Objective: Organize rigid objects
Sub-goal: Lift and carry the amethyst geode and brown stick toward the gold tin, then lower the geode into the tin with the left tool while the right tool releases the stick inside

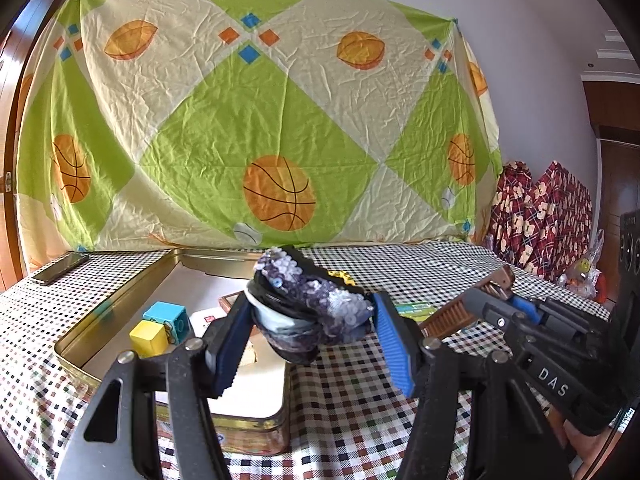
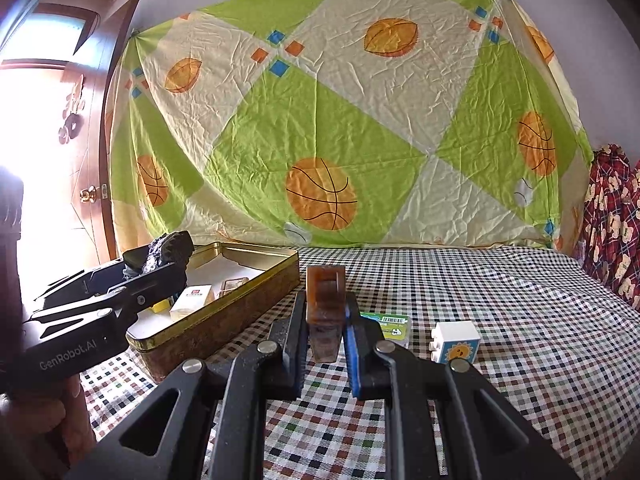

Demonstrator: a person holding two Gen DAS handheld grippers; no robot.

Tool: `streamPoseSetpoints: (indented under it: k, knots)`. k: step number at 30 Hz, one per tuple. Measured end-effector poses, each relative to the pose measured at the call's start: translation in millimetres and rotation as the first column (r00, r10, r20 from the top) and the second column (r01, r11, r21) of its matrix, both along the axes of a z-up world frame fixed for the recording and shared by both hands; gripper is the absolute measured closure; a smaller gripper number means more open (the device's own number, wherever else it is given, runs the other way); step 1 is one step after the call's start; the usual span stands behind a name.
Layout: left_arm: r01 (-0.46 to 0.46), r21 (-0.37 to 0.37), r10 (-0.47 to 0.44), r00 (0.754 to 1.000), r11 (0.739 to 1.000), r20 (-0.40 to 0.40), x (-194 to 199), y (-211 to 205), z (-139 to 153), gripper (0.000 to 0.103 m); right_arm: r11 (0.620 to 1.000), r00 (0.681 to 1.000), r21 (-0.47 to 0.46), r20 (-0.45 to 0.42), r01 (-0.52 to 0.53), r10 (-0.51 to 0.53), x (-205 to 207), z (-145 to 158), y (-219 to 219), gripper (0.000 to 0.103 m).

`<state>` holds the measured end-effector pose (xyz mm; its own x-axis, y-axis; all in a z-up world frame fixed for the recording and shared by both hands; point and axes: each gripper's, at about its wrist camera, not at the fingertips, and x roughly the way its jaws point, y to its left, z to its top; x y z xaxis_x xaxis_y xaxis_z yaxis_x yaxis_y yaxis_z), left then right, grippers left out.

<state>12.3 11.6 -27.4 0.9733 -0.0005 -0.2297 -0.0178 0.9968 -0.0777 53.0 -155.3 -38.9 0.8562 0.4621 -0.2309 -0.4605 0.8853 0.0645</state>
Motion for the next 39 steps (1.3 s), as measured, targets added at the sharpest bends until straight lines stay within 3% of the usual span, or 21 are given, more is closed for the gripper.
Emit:
streamPoseSetpoints:
  k: [39]
  knots:
    - [-0.118, -0.069, 0.118, 0.993, 0.991, -0.006, -14, 63, -4, 0.043, 0.990, 0.990, -0.039, -0.003, -0.139, 0.139, -14, 1, 65, 0.086]
